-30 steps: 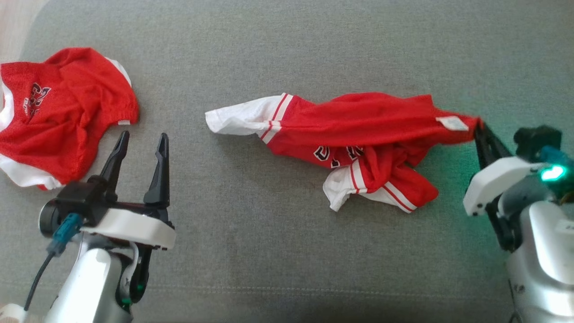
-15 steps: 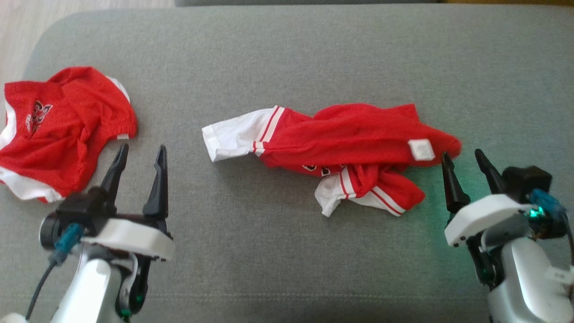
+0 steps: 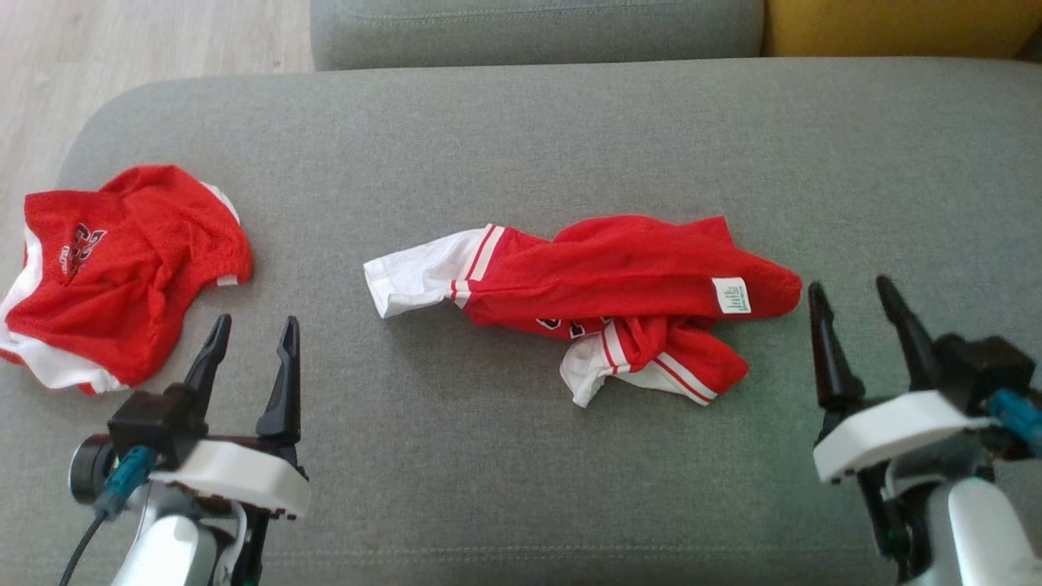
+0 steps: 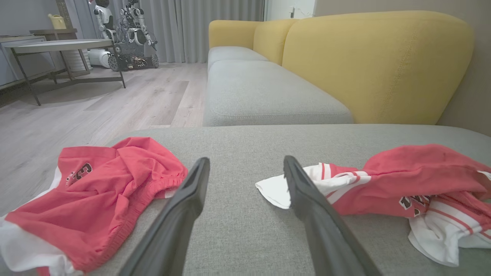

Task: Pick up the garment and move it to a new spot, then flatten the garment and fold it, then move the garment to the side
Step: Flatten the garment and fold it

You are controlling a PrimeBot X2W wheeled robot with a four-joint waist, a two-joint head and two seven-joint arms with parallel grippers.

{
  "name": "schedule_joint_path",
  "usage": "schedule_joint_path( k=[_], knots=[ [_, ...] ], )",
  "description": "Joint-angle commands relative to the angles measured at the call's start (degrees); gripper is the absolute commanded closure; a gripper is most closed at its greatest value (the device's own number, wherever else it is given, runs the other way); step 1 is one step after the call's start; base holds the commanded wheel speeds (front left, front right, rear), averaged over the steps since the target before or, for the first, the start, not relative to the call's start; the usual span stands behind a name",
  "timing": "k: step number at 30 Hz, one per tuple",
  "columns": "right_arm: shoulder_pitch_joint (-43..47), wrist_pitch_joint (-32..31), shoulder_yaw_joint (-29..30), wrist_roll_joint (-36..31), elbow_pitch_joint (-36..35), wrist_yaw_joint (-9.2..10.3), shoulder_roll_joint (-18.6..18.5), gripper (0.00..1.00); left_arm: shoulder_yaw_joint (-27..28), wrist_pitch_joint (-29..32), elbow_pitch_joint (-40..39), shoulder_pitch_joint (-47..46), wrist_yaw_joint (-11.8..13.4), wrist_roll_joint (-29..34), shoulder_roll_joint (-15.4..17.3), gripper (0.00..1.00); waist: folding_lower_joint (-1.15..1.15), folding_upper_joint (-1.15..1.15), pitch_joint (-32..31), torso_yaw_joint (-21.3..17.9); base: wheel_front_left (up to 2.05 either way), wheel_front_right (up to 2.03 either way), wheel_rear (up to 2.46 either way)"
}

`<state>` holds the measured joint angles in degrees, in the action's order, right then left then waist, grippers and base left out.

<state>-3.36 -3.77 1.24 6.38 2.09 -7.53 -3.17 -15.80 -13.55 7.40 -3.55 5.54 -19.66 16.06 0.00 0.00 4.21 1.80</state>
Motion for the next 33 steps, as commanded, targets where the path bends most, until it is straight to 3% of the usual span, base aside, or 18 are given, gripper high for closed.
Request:
schedule_joint_path(
  k=[1,16,22,33],
  knots=[
    [-0.32,-0.73,-1.76,-0.35,-3.16,0.04,0.12,0.00,2.30,0.34,-2.44,-1.76,0.29,0.50,1.70,0.00,0.00,0.00,-0.15,0.06,0.00,0.00,0.00],
    [0.07,-1.78,-1.87,0.68,-4.96,0.04,0.28,0.00,1.49,2.14,-3.37,-4.17,-0.12,-0.45,1.84,0.00,0.00,0.00,0.99,0.23,0.00,0.00,0.00],
    [-1.36,-2.02,-2.65,0.95,-5.18,0.04,0.28,0.00,-1.88,5.32,-1.25,-9.58,-4.00,-1.63,0.69,0.00,0.00,0.00,3.30,-0.68,0.00,0.00,0.00],
    [-3.27,-1.94,-3.28,2.20,-5.03,0.04,0.29,0.00,-4.73,11.73,9.68,-16.98,-9.78,-8.48,-3.69,0.00,0.00,0.00,8.24,-2.72,0.00,0.00,0.00]
  ],
)
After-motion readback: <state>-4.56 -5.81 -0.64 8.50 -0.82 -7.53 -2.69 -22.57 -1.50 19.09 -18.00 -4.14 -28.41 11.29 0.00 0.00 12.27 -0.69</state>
